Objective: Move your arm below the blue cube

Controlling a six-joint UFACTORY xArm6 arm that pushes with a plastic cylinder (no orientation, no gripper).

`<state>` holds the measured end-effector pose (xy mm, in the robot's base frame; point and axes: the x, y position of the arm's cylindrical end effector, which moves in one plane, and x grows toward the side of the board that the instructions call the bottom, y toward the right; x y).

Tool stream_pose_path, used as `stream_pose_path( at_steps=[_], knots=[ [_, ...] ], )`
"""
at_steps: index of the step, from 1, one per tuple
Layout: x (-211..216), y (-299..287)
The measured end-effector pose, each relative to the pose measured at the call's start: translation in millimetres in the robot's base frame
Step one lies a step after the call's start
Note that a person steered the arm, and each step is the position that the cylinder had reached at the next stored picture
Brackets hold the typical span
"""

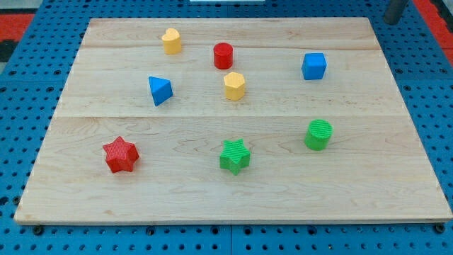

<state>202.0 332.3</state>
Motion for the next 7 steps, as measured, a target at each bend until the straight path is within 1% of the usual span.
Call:
stream_pose_path(
  at_steps=[1, 2, 3, 6, 7],
  knots=[
    [0.0, -12.6],
    [34.4, -5.1],
    [43.9, 1.3],
    [36.4, -4.2],
    [49.8, -3.8]
  ],
)
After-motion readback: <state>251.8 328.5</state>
